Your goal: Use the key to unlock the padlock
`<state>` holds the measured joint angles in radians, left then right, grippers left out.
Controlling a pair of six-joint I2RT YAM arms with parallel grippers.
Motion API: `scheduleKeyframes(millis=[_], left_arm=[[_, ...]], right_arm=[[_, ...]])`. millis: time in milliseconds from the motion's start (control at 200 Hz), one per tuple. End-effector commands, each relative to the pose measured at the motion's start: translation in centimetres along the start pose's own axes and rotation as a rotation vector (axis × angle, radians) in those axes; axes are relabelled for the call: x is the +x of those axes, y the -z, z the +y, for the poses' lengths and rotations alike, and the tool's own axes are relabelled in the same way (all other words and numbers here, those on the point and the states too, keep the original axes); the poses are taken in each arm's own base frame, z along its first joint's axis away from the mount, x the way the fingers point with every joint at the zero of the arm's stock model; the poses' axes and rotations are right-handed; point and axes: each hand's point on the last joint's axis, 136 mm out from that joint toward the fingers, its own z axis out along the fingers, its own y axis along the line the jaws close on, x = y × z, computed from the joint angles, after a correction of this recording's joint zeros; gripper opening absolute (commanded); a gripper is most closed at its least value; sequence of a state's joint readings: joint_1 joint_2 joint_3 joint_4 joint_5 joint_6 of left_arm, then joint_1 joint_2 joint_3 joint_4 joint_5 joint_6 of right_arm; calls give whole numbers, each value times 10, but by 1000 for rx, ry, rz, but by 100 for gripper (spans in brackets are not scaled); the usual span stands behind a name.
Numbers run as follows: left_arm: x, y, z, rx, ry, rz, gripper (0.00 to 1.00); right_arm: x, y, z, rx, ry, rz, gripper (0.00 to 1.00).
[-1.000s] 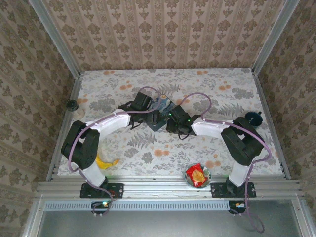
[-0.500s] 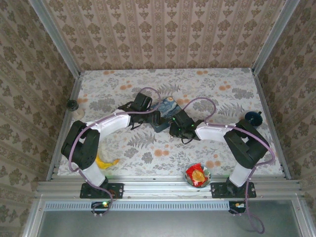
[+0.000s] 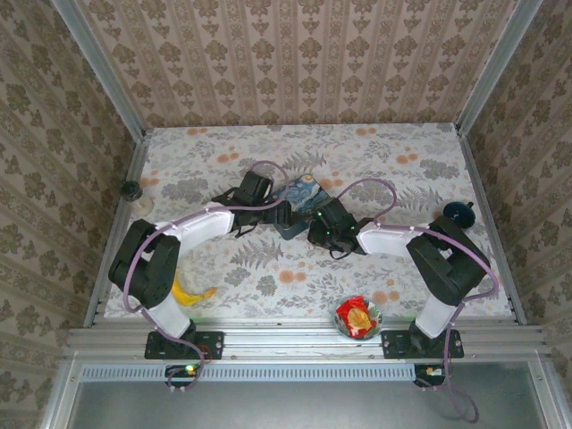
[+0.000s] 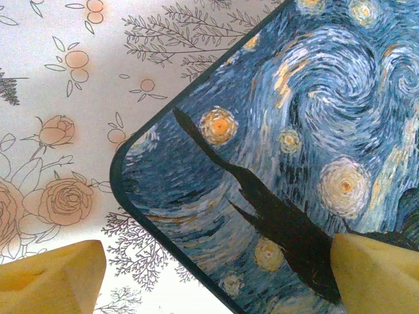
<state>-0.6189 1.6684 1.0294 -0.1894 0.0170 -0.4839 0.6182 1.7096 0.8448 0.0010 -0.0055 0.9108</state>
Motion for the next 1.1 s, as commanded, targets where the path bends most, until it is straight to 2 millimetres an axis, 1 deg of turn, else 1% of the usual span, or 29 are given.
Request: scheduleKeyframes(millis=[0, 320, 510, 735, 945, 1095], left_arm=[[40, -4, 30, -85, 20, 129, 89], [51, -7, 37, -66, 49, 152, 90], [49, -6, 40, -59, 62, 146, 91], [49, -5, 39, -52, 61, 146, 91], [52, -3, 39, -49, 63, 151, 91], [53, -2, 39, -49, 64, 154, 91]], right_arm=[[-14, 0, -18, 54, -70, -52, 0], [-16, 1, -21, 58, -104, -63, 0], [-15, 3, -25, 67, -110, -68, 0], [-26, 3, -14, 36, -136, -98, 0], [-36, 6, -8, 25, -147, -128, 0], [-40, 6, -7, 29, -148, -142, 0]])
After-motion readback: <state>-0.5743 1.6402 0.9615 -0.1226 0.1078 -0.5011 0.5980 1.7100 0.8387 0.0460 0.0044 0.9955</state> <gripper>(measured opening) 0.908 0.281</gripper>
